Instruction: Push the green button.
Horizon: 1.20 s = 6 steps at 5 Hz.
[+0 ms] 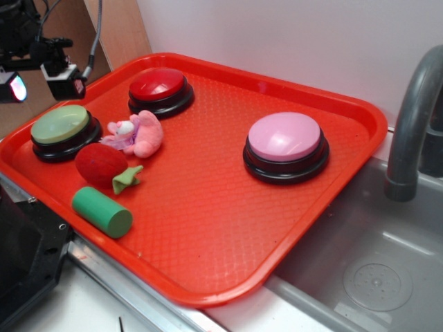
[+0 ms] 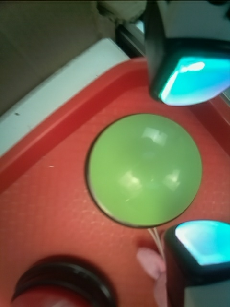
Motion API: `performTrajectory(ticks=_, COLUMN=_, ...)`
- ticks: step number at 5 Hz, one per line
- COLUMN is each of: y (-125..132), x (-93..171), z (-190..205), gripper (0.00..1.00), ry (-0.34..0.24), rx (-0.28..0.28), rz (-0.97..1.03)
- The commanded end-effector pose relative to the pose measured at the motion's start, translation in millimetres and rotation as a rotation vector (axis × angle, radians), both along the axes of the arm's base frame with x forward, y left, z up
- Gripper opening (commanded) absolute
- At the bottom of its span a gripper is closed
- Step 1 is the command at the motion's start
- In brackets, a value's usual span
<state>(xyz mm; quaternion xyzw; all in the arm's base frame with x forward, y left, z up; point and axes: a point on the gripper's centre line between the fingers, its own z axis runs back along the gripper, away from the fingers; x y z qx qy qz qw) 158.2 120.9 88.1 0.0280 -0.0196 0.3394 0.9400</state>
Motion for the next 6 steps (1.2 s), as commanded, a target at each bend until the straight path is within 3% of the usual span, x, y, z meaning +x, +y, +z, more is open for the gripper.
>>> performTrajectory(ticks=1, y=3, x=-1, z=29, gripper=1.0, ry=-0.075, rx=0.038, rz=-0.013)
performTrajectory(ticks=2, y=1, x=-1, z=41, gripper=1.0, ry=-0.05, rx=0.042, rz=-0.013)
performTrajectory(ticks=5, y=-8, x=-3, z=65, gripper=1.0, ry=-0.057, rx=0.052, rz=-0.034)
performTrajectory(ticks=6, y=-11, x=-8, z=77, gripper=1.0, ry=-0.053, rx=0.091, rz=-0.078)
